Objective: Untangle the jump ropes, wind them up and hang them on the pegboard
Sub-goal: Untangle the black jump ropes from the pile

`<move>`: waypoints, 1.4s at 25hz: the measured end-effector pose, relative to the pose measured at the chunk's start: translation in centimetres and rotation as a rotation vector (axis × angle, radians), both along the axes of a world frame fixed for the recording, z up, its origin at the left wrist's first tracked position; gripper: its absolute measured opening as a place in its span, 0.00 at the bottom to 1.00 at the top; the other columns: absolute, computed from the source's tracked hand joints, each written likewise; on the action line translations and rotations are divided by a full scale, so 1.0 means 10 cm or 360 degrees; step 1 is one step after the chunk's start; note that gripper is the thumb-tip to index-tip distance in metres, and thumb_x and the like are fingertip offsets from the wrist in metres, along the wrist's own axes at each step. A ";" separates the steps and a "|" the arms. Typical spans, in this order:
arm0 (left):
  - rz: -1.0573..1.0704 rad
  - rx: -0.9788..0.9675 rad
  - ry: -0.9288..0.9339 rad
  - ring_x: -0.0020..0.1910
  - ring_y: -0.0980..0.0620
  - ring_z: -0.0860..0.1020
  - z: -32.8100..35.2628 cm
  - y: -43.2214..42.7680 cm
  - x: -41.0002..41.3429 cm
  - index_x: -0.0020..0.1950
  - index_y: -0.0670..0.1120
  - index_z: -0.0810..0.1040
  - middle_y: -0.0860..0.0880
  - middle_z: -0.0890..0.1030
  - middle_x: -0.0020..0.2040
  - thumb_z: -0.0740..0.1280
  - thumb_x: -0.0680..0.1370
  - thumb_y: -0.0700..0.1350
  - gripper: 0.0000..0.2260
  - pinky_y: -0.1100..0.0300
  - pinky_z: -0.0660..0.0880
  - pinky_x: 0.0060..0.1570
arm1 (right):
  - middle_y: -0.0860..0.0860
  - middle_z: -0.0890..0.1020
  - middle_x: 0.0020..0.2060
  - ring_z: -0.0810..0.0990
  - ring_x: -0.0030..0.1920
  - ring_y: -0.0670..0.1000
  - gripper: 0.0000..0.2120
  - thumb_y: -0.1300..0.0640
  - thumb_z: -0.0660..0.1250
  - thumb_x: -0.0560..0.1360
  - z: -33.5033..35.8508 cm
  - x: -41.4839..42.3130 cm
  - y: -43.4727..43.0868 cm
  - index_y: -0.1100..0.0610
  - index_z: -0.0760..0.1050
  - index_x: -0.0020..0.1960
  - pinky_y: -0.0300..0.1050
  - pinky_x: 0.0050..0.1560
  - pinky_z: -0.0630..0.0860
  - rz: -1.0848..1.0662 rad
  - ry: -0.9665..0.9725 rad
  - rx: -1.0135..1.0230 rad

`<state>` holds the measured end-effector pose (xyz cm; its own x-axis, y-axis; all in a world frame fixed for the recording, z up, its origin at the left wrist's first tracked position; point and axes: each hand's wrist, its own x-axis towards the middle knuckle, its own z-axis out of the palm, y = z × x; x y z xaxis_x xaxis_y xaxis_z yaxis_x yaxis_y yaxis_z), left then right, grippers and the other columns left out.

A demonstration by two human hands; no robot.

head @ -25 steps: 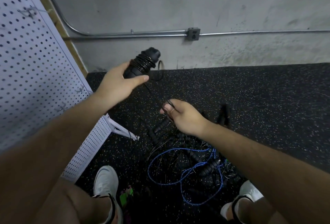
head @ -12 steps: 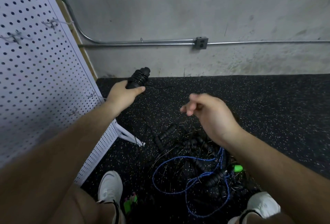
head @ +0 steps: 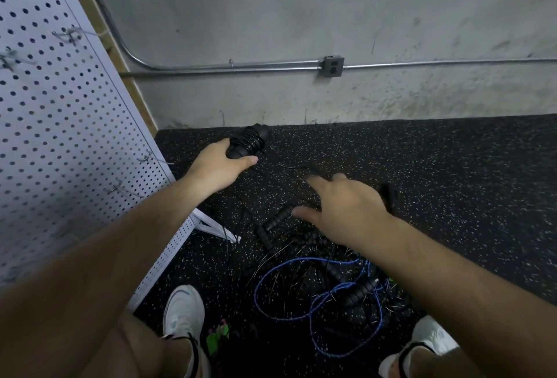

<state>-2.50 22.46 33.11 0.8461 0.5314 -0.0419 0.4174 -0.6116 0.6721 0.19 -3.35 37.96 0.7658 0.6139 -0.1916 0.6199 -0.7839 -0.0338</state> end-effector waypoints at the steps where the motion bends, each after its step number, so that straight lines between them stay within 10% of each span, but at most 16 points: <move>1: 0.0005 -0.0014 -0.0010 0.54 0.51 0.79 0.00 0.00 0.01 0.65 0.50 0.78 0.53 0.82 0.55 0.73 0.74 0.61 0.23 0.56 0.73 0.51 | 0.55 0.77 0.59 0.80 0.54 0.55 0.26 0.34 0.55 0.81 -0.01 -0.01 0.00 0.51 0.70 0.70 0.48 0.44 0.76 0.0044 -0.0010 -0.0028; 5: 0.0022 -0.0030 -0.0014 0.52 0.53 0.79 -0.01 0.03 0.03 0.64 0.50 0.78 0.53 0.82 0.54 0.72 0.74 0.62 0.24 0.56 0.73 0.50 | 0.48 0.76 0.58 0.74 0.56 0.50 0.15 0.53 0.52 0.87 -0.02 -0.13 0.00 0.47 0.70 0.70 0.47 0.52 0.77 0.0455 0.0000 -0.0019; 9: 0.0041 0.0023 0.0004 0.52 0.51 0.79 -0.04 0.08 0.03 0.63 0.49 0.77 0.52 0.81 0.53 0.71 0.74 0.64 0.25 0.55 0.73 0.50 | 0.47 0.79 0.48 0.69 0.58 0.52 0.18 0.43 0.46 0.86 -0.09 -0.22 0.03 0.51 0.72 0.55 0.49 0.53 0.70 0.0444 -0.0019 0.0232; 14: -0.0022 0.0179 0.0034 0.53 0.50 0.78 -0.08 0.07 0.03 0.65 0.49 0.74 0.51 0.80 0.55 0.71 0.74 0.65 0.27 0.54 0.73 0.49 | 0.47 0.72 0.33 0.71 0.33 0.50 0.25 0.35 0.40 0.81 -0.07 -0.28 0.06 0.51 0.65 0.42 0.48 0.36 0.69 0.0410 0.0023 0.0297; 19: -0.0173 0.0532 0.0079 0.55 0.45 0.76 -0.14 0.10 0.02 0.62 0.48 0.72 0.45 0.77 0.54 0.68 0.75 0.67 0.27 0.49 0.76 0.53 | 0.49 0.72 0.32 0.69 0.28 0.50 0.20 0.50 0.47 0.87 -0.09 -0.28 0.11 0.57 0.58 0.76 0.46 0.27 0.67 0.0462 -0.0273 0.0312; 24: -0.0231 0.0843 0.0188 0.57 0.43 0.75 -0.19 0.10 0.00 0.72 0.46 0.67 0.43 0.76 0.57 0.66 0.76 0.67 0.33 0.45 0.77 0.55 | 0.49 0.79 0.47 0.79 0.43 0.48 0.15 0.68 0.57 0.78 -0.04 -0.23 0.05 0.57 0.76 0.58 0.40 0.38 0.77 0.0201 0.0446 0.0571; 27: -0.0284 0.0685 0.0253 0.52 0.47 0.77 -0.21 0.14 -0.05 0.64 0.48 0.73 0.47 0.77 0.52 0.68 0.76 0.65 0.26 0.50 0.77 0.50 | 0.45 0.79 0.46 0.75 0.39 0.42 0.13 0.63 0.56 0.83 0.03 -0.24 -0.02 0.54 0.77 0.58 0.30 0.31 0.68 0.0151 0.0627 0.0694; 32: -0.0491 0.0599 0.0155 0.47 0.53 0.77 -0.11 -0.12 -0.05 0.59 0.52 0.74 0.52 0.77 0.48 0.68 0.76 0.66 0.21 0.54 0.75 0.45 | 0.55 0.76 0.57 0.77 0.56 0.54 0.13 0.54 0.58 0.83 -0.26 0.02 -0.04 0.60 0.73 0.61 0.49 0.54 0.76 0.0079 0.0320 0.0394; 35: -0.0677 0.0323 0.0061 0.44 0.54 0.80 0.10 -0.34 -0.08 0.58 0.55 0.77 0.53 0.81 0.47 0.68 0.76 0.65 0.18 0.50 0.79 0.45 | 0.57 0.66 0.73 0.64 0.74 0.59 0.27 0.47 0.61 0.83 -0.38 0.29 -0.05 0.60 0.61 0.76 0.51 0.72 0.64 -0.0022 0.0460 0.0392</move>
<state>-3.33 19.07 34.11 0.9903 0.1388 -0.0082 0.1235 -0.8511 0.5103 3.09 -3.86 34.18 0.7103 0.6585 -0.2487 0.5467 -0.7387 -0.3944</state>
